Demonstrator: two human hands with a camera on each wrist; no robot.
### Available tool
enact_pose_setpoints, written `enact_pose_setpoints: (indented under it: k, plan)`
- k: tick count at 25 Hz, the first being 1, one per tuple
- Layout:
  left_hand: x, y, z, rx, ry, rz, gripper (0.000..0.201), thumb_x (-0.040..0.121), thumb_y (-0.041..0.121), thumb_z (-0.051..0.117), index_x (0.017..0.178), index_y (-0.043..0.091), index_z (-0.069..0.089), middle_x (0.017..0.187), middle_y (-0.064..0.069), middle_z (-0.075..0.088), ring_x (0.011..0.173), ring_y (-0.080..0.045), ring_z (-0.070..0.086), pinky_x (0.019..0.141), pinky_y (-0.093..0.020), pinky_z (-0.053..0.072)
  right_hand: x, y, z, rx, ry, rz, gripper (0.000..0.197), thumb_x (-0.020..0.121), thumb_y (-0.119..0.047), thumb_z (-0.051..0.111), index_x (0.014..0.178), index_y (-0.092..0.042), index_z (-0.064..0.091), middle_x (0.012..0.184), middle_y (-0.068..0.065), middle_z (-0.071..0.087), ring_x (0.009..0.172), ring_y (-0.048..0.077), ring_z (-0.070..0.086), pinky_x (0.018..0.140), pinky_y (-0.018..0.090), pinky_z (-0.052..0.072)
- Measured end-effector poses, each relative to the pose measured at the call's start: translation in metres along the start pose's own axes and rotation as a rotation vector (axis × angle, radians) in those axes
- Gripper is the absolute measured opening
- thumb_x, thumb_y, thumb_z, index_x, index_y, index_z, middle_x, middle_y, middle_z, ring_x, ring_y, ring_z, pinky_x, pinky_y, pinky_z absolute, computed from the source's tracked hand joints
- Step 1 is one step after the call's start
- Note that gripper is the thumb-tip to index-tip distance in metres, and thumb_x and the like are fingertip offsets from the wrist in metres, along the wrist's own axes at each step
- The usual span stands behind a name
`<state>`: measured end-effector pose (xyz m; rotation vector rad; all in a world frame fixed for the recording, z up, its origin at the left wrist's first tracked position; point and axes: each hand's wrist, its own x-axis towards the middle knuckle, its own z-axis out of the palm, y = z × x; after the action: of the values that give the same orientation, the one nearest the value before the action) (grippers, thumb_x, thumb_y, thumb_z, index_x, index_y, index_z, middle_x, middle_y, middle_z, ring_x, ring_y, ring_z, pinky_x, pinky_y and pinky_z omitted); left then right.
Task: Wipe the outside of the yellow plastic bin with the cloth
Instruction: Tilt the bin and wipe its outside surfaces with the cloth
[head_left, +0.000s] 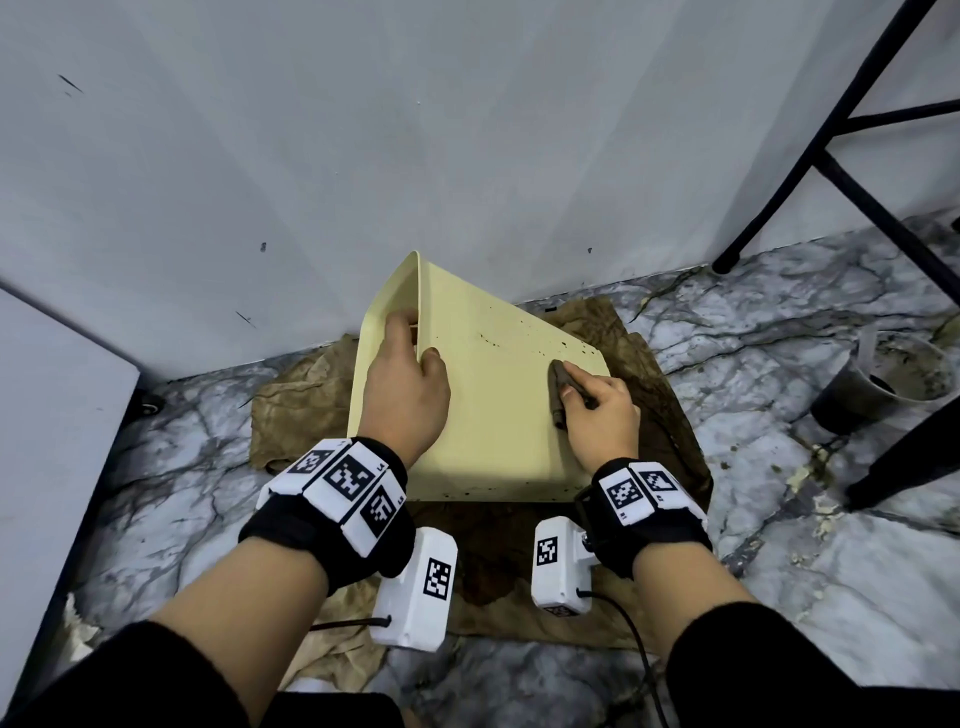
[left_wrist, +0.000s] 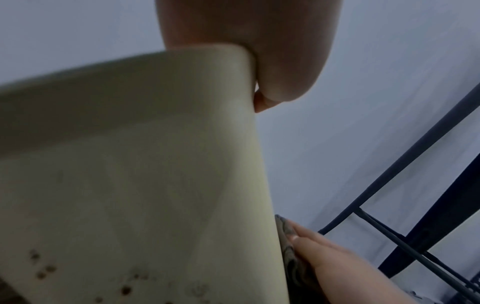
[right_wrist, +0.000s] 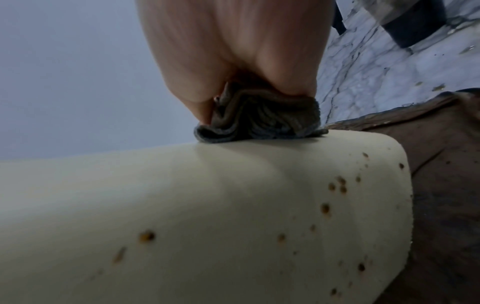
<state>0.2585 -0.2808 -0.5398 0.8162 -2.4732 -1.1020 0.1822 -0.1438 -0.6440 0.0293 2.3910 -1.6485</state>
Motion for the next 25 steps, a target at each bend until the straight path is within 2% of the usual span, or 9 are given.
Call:
enact_pose_setpoints:
  k: [2, 4, 8, 11, 16, 20, 23, 24, 25]
  plan:
    - [0.004, 0.002, -0.002, 0.013, -0.048, -0.022, 0.026, 0.087, 0.005, 0.038, 0.113, 0.012, 0.036, 0.1, -0.003, 0.057, 0.074, -0.016, 0.053, 0.052, -0.028, 0.031, 0.001, 0.002, -0.001, 0.001, -0.012, -0.001, 0.03, 0.089, -0.017, 0.051, 0.117, -0.024, 0.06, 0.12, 0.006, 0.053, 0.114, 0.031, 0.041, 0.09, 0.019, 0.026]
    - [0.006, 0.001, -0.003, 0.007, -0.045, -0.045, 0.021, 0.086, 0.006, 0.038, 0.105, 0.013, 0.032, 0.094, -0.005, 0.059, 0.072, -0.021, 0.054, 0.05, -0.028, 0.03, -0.001, 0.003, -0.001, 0.001, -0.013, -0.011, 0.03, 0.089, -0.017, 0.052, 0.116, -0.024, 0.061, 0.12, 0.006, 0.054, 0.113, 0.031, 0.041, 0.091, 0.02, 0.027]
    - [0.003, -0.003, -0.001, 0.005, 0.002, 0.002, 0.027, 0.091, 0.007, 0.037, 0.118, 0.006, 0.036, 0.097, -0.008, 0.059, 0.078, -0.023, 0.05, 0.054, -0.024, 0.026, -0.009, -0.005, 0.004, 0.004, 0.019, -0.048, 0.029, 0.087, -0.014, 0.053, 0.114, -0.023, 0.062, 0.116, 0.007, 0.055, 0.11, 0.032, 0.043, 0.098, 0.027, 0.033]
    - [0.001, -0.003, 0.002, -0.002, 0.022, 0.033, 0.027, 0.091, 0.007, 0.038, 0.118, 0.006, 0.039, 0.096, -0.008, 0.061, 0.078, -0.023, 0.051, 0.056, -0.024, 0.028, -0.021, -0.028, 0.014, 0.047, -0.023, -0.183, 0.03, 0.086, -0.012, 0.054, 0.113, -0.022, 0.063, 0.11, 0.004, 0.056, 0.109, 0.031, 0.045, 0.1, 0.032, 0.038]
    - [-0.003, -0.003, 0.004, 0.009, 0.049, 0.118, 0.026, 0.09, 0.005, 0.041, 0.116, 0.006, 0.044, 0.082, -0.006, 0.061, 0.064, -0.017, 0.051, 0.054, -0.018, 0.028, -0.036, -0.073, 0.033, 0.049, -0.116, -0.438, 0.031, 0.085, -0.013, 0.055, 0.112, -0.027, 0.063, 0.105, -0.001, 0.056, 0.099, 0.023, 0.04, 0.086, 0.016, 0.027]
    - [-0.002, -0.002, 0.006, 0.007, 0.036, 0.134, 0.026, 0.091, 0.006, 0.04, 0.117, 0.005, 0.044, 0.079, -0.004, 0.059, 0.067, -0.021, 0.05, 0.056, -0.021, 0.027, -0.025, -0.062, 0.025, 0.047, -0.114, -0.422, 0.032, 0.085, -0.014, 0.056, 0.113, -0.028, 0.062, 0.1, -0.008, 0.05, 0.104, 0.024, 0.044, 0.086, 0.009, 0.028]
    - [-0.002, -0.001, 0.007, 0.009, 0.026, 0.125, 0.027, 0.092, 0.007, 0.039, 0.119, 0.005, 0.043, 0.085, -0.006, 0.06, 0.072, -0.022, 0.05, 0.056, -0.021, 0.026, -0.019, -0.05, 0.019, 0.072, -0.065, -0.335, 0.031, 0.084, -0.014, 0.057, 0.112, -0.026, 0.063, 0.107, 0.002, 0.057, 0.109, 0.031, 0.049, 0.1, 0.033, 0.039]
    - [-0.003, -0.001, 0.007, 0.023, 0.028, 0.128, 0.028, 0.092, 0.007, 0.038, 0.119, 0.005, 0.042, 0.085, -0.007, 0.06, 0.071, -0.021, 0.048, 0.056, -0.02, 0.025, -0.021, -0.05, 0.02, 0.07, -0.06, -0.335, 0.031, 0.084, -0.013, 0.057, 0.112, -0.026, 0.063, 0.109, 0.004, 0.058, 0.109, 0.031, 0.048, 0.101, 0.035, 0.039]
    - [-0.003, 0.0, 0.007, 0.036, 0.033, 0.129, 0.028, 0.092, 0.007, 0.038, 0.119, 0.004, 0.042, 0.085, -0.009, 0.061, 0.071, -0.02, 0.047, 0.057, -0.019, 0.024, -0.023, -0.054, 0.022, 0.057, -0.066, -0.357, 0.031, 0.084, -0.013, 0.057, 0.112, -0.025, 0.063, 0.109, 0.004, 0.058, 0.108, 0.03, 0.047, 0.1, 0.03, 0.036]
